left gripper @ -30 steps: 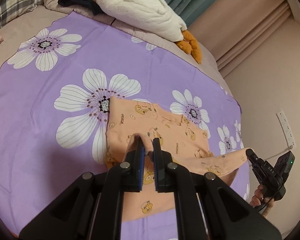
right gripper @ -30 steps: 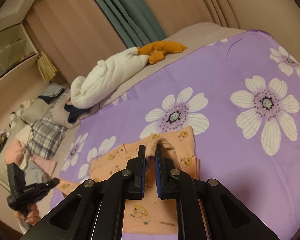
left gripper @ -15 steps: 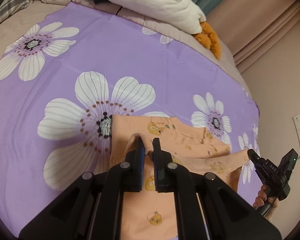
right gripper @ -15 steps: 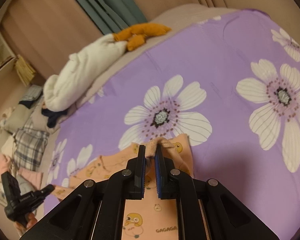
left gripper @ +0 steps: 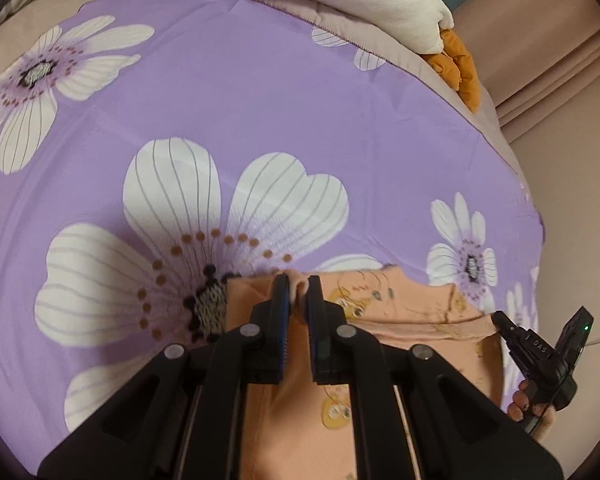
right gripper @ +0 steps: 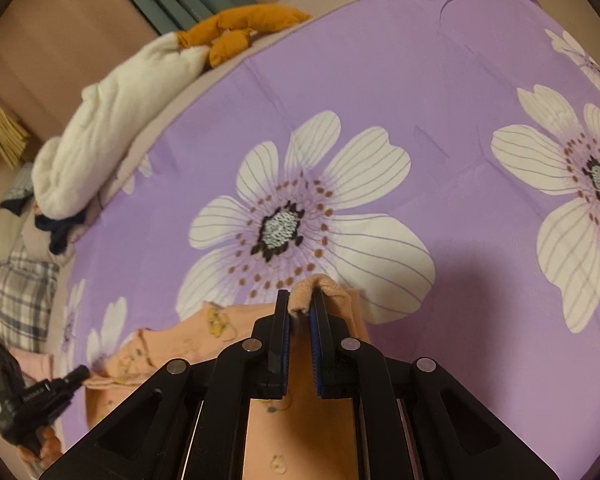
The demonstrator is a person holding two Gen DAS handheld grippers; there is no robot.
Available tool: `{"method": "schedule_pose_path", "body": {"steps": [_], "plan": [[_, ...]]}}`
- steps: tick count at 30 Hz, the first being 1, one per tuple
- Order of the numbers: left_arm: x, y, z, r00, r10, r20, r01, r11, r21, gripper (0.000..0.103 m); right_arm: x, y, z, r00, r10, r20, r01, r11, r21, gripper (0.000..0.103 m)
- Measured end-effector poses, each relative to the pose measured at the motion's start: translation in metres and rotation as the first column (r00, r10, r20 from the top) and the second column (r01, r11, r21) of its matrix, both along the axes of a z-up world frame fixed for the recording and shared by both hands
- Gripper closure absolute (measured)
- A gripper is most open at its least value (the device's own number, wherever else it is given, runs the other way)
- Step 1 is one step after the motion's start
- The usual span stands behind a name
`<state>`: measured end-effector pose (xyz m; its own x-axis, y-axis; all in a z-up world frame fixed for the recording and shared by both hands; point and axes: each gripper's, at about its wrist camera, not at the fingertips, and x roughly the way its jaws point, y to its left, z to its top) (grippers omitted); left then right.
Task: Fold small clothes
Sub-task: 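Lower the folded edge onto the onesie and open both grippers, then move both open grippers to the folded onesie edge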
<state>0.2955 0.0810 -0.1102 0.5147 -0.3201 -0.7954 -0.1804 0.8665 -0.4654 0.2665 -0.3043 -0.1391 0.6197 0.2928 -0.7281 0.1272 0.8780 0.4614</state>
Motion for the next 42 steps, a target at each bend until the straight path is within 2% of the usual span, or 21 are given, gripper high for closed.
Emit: {"method": "schedule_pose_path", "body": {"steps": [4,5,7,10,12,14,17,23,25,27,32,35,39,42], "plan": [[0.006,0.003,-0.002,0.999,0.031,0.022,-0.031,0.999,0.027,0.093,0.008,0.002,-0.007,1.000,0.010,-0.025,-0.011,1.000,-0.029,0.093],[0.008,0.004,-0.003,0.999,0.038,0.018,-0.039,0.999,0.035,0.089,0.009,0.001,-0.009,1.000,0.011,-0.029,-0.012,1.000,-0.029,0.092],[0.011,0.006,-0.005,0.999,0.036,0.014,-0.037,0.998,0.042,0.087,0.010,-0.001,-0.010,0.999,0.009,-0.035,-0.009,1.000,-0.012,0.087],[0.012,0.006,-0.005,0.999,0.031,0.011,-0.031,0.998,0.057,0.083,0.010,-0.006,-0.009,1.000,0.000,-0.019,0.001,1.000,0.017,0.072],[0.012,0.007,-0.004,0.999,0.034,0.014,-0.035,0.997,0.065,0.076,0.010,-0.008,-0.006,1.000,-0.014,-0.002,0.014,1.000,0.025,0.057],[0.009,0.008,-0.002,0.999,0.036,0.020,-0.037,0.996,0.077,0.071,0.009,-0.009,-0.001,0.999,-0.035,0.010,0.035,0.999,0.005,0.053],[0.002,0.010,0.007,0.999,0.033,0.038,-0.037,0.995,0.091,0.051,0.006,-0.013,0.007,0.997,-0.069,0.019,0.070,0.996,-0.054,0.052],[-0.034,0.009,0.025,0.998,0.011,0.062,-0.018,0.994,0.110,0.036,-0.016,-0.024,0.023,0.995,-0.089,0.039,0.091,0.993,-0.079,0.052],[-0.053,0.008,0.027,0.998,-0.006,0.063,-0.001,0.994,0.109,0.034,-0.027,-0.024,0.027,0.995,-0.091,0.044,0.095,0.991,-0.097,0.049],[-0.067,0.007,0.027,0.998,-0.014,0.059,0.007,0.994,0.109,0.034,-0.040,-0.021,0.029,0.995,-0.087,0.049,0.092,0.990,-0.103,0.038],[-0.106,0.003,0.032,0.997,0.005,0.078,-0.017,0.988,0.151,0.033,-0.068,-0.010,0.031,0.998,-0.048,0.045,0.054,0.989,-0.136,0.034],[-0.125,0.000,0.032,0.997,0.003,0.083,-0.014,0.991,0.132,0.026,-0.089,-0.006,0.032,0.998,-0.033,0.062,0.040,0.992,-0.119,0.023],[-0.144,-0.009,0.019,0.998,-0.009,0.058,0.002,0.992,0.123,0.025,-0.111,0.000,0.028,0.998,-0.035,0.061,0.044,0.989,-0.142,0.021],[-0.152,-0.013,0.002,1.000,-0.015,0.016,0.014,0.999,0.049,0.028,-0.124,0.004,0.014,0.998,-0.043,0.041,0.049,0.986,-0.162,0.022]]}}
